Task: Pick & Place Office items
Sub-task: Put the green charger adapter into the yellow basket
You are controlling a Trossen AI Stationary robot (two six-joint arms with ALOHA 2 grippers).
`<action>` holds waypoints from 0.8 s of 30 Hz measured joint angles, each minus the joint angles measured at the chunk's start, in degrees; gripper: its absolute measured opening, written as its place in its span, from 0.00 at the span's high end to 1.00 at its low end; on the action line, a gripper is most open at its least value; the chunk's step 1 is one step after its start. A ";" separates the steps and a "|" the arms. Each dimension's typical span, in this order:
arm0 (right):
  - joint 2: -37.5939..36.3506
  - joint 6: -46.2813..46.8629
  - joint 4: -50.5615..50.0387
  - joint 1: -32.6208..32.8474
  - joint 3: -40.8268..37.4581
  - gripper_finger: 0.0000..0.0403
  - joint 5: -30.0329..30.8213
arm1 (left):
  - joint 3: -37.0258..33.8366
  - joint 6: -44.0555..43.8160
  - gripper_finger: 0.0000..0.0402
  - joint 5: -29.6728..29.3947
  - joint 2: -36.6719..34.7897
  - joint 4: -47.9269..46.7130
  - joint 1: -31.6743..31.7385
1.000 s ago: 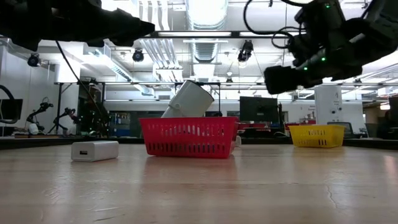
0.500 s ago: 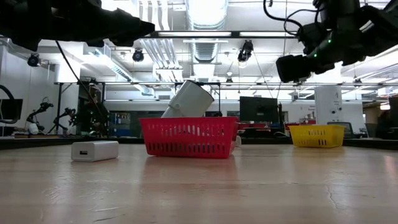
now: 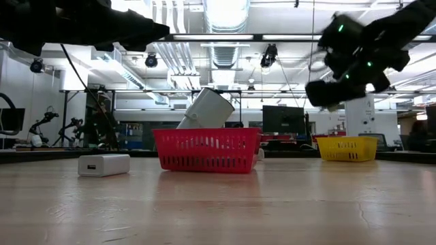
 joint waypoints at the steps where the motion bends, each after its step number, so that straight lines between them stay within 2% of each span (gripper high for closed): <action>1: 0.41 4.79 -6.46 -1.46 1.18 0.69 -1.46 | 0.00 0.00 0.40 0.03 0.00 0.00 0.00; 4: 1.34 10.64 -15.28 -3.12 2.40 0.69 -3.44 | 0.00 0.02 0.40 0.16 0.00 0.00 0.00; 10: 1.70 9.50 -14.96 -6.22 2.40 0.69 -9.99 | 0.00 0.09 0.40 0.18 0.00 -0.01 0.00; 14: 1.60 6.23 -14.74 -10.36 2.40 0.69 -17.59 | 0.00 0.07 0.40 0.16 0.00 -0.01 0.00; 24: 1.61 2.81 -14.29 -13.31 2.38 0.69 -21.04 | 0.00 0.07 0.40 0.16 0.02 -0.04 0.00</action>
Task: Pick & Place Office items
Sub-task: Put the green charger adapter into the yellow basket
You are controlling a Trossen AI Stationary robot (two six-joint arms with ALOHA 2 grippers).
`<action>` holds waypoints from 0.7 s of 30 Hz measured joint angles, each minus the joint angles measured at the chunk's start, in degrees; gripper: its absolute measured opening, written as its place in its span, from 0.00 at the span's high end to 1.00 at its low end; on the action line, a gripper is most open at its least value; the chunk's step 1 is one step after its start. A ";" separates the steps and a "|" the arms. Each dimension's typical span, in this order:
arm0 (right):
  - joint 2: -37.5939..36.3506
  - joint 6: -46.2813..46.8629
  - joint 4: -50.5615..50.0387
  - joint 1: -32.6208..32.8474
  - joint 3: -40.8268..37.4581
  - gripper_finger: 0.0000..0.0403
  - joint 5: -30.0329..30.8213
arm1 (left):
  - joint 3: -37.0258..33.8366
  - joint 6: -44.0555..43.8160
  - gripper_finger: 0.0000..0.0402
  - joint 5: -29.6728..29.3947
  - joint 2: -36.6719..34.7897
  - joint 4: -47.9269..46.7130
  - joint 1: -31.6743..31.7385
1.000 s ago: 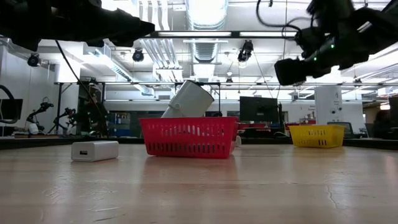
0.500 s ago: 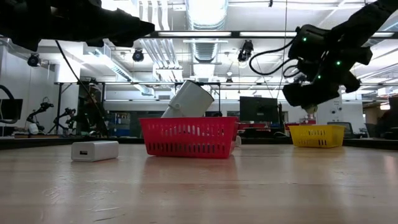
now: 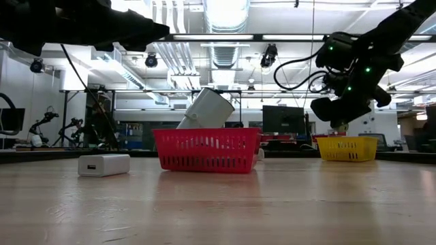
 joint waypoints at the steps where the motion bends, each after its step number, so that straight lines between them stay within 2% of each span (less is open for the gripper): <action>1: 0.00 -0.33 0.01 -0.27 0.00 0.69 -0.32 | 0.00 0.00 0.40 0.00 -0.01 -0.02 0.00; 21: 0.00 -5.12 -3.00 -9.08 0.00 0.69 -7.21 | 0.00 0.00 0.40 0.00 0.00 -0.35 0.00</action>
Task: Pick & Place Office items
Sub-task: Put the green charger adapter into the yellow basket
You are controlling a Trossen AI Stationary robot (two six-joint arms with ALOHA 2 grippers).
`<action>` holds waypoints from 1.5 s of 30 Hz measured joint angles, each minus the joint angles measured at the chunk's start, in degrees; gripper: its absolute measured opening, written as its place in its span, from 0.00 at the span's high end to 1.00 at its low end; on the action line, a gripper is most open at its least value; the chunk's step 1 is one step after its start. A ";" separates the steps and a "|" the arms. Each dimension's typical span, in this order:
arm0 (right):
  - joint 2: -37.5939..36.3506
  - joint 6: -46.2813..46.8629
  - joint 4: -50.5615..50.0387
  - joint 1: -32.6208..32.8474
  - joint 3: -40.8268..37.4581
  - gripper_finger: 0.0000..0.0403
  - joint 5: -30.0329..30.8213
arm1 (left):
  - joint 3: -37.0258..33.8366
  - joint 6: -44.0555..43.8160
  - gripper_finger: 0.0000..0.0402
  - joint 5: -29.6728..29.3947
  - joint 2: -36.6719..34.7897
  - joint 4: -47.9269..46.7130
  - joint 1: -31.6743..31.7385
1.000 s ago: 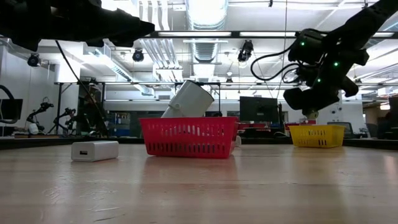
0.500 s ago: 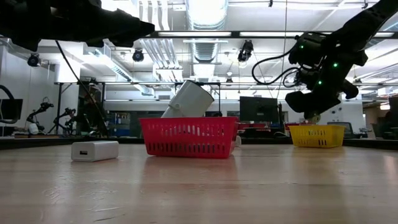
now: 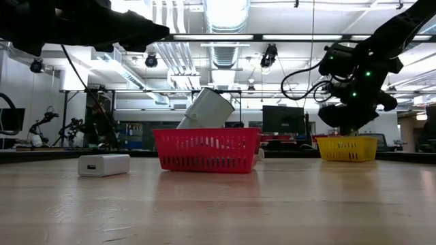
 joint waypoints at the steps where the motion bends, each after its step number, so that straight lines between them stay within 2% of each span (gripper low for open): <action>1: 0.00 -0.44 -0.02 -0.56 0.00 0.69 -0.73 | 0.00 0.00 0.40 0.00 0.00 0.00 0.00; 8: 0.02 -2.53 -0.04 -3.19 0.00 0.69 -2.54 | -0.02 0.00 0.40 0.00 0.00 -0.04 0.00; 20: 0.02 -6.65 0.00 -7.20 0.00 0.69 -10.98 | -0.02 0.00 0.40 0.00 0.00 -0.05 0.04; 42: 0.04 -6.69 -0.42 -7.67 0.00 0.69 -12.43 | -0.02 0.00 0.40 0.00 0.00 -0.44 0.03; 45: 0.04 -6.61 -0.42 -7.90 0.00 0.62 -12.45 | -0.02 0.00 0.40 0.00 0.00 -0.44 0.02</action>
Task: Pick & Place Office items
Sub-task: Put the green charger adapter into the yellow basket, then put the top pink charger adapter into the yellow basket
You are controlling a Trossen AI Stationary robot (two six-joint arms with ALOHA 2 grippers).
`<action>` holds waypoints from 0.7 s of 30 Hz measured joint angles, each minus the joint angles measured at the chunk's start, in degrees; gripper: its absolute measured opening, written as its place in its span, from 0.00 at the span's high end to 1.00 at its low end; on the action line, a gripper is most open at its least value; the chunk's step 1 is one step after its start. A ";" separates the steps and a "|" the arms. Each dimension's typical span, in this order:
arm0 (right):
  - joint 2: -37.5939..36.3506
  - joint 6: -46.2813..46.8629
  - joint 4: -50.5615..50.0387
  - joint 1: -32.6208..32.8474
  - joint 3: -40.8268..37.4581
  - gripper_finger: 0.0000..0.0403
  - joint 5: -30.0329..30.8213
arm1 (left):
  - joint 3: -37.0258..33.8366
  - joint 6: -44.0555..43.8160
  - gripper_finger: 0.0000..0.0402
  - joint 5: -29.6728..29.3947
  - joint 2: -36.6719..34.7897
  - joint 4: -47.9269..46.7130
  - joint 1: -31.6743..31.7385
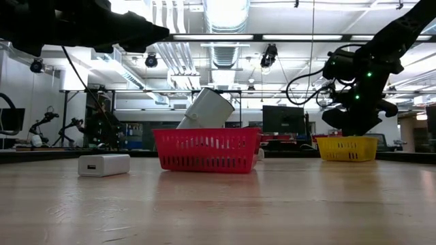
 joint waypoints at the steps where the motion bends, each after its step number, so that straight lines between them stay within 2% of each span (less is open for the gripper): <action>1: 0.00 -0.01 0.00 0.00 0.00 0.59 0.02 | 0.00 0.00 0.40 0.00 0.00 0.00 -0.02; 5: 0.00 -0.05 0.23 -0.02 0.00 0.52 0.20 | 0.00 0.00 0.40 0.00 0.00 0.00 -0.02; 15: -0.07 -0.84 1.27 0.09 1.11 0.53 1.73 | 0.00 0.00 0.40 -0.02 0.00 0.00 -0.02; 21: -0.07 -2.95 1.36 0.63 3.18 0.51 0.36 | 0.00 0.00 0.40 -0.02 0.00 0.00 -0.02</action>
